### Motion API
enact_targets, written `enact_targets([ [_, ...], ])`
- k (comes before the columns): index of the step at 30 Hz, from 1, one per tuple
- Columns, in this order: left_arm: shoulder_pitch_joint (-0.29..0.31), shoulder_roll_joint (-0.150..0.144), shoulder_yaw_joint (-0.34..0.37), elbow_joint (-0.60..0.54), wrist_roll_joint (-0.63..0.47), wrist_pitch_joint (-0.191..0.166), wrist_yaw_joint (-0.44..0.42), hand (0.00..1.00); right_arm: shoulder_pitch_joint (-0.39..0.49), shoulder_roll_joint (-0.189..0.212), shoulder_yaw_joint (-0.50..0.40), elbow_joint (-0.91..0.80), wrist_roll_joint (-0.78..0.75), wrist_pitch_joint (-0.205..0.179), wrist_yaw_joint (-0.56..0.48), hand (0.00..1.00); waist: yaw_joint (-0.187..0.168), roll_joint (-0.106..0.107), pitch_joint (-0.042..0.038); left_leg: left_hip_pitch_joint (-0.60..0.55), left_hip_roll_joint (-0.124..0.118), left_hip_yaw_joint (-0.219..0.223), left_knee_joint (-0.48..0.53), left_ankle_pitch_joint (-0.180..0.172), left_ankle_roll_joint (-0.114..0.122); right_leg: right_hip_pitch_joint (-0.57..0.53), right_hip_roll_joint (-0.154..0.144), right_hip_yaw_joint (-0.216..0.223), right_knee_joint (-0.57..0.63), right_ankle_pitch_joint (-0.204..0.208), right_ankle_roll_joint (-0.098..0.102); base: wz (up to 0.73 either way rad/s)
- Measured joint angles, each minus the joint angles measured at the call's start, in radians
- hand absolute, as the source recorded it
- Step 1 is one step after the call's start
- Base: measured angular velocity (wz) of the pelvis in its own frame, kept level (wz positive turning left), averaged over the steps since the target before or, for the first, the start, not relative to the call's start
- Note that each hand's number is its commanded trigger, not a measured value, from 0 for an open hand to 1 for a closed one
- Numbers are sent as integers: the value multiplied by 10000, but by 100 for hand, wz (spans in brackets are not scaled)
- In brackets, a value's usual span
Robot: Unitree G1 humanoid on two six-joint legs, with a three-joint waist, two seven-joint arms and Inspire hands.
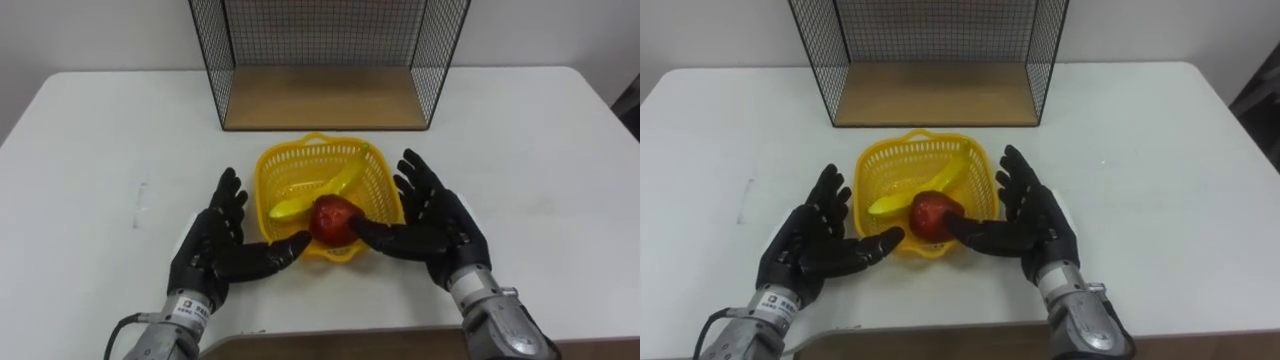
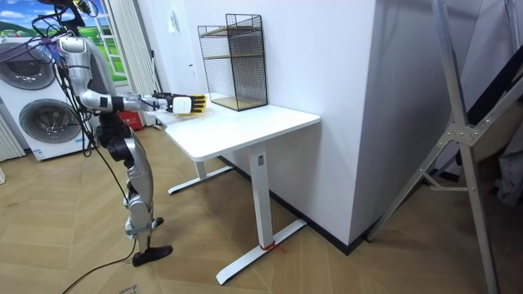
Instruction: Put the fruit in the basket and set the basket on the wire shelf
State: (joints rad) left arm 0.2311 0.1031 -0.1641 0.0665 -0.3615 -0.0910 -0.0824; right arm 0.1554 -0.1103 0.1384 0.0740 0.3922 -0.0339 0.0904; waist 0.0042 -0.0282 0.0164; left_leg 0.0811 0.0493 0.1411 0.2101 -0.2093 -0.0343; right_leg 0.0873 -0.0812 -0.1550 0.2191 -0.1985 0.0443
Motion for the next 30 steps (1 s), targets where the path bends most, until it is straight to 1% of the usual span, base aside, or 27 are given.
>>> enact_targets([
  [3,-5,0,-13,6,0,-1,1,0,-5,10,137,23,-9,0,22,0,1,-2,0,3,0,0,0,0,0,-3,0,1,0,-1,1,0],
  [7,-127,7,-37,169,2,-26,1,0,-283,15,238,675,-28,-1,217,0,-3,-10,4,3,-1,0,19,0,0,-2,0,7,2,-1,2,0],
  [10,-230,6,-58,277,3,-23,1,0,-386,16,293,732,-37,0,224,0,-1,-8,4,19,-4,0,35,0,0,-14,0,26,-20,-4,6,0],
  [22,-271,18,-156,277,1,-28,1,0,-386,45,467,731,-40,0,228,0,-8,12,-2,-15,-10,1,33,0,1,26,2,37,-40,-6,9,0],
  [27,-276,-2,-209,275,-5,-19,1,0,-386,35,553,735,-43,-2,242,0,-32,59,-16,-20,-9,0,31,0,1,97,17,25,-141,1,15,0],
  [30,-400,1,-352,277,-1,41,-2,0,-395,37,556,736,-41,-12,377,0,-48,79,-25,-19,-8,-1,23,0,1,93,18,10,-143,1,15,0],
])
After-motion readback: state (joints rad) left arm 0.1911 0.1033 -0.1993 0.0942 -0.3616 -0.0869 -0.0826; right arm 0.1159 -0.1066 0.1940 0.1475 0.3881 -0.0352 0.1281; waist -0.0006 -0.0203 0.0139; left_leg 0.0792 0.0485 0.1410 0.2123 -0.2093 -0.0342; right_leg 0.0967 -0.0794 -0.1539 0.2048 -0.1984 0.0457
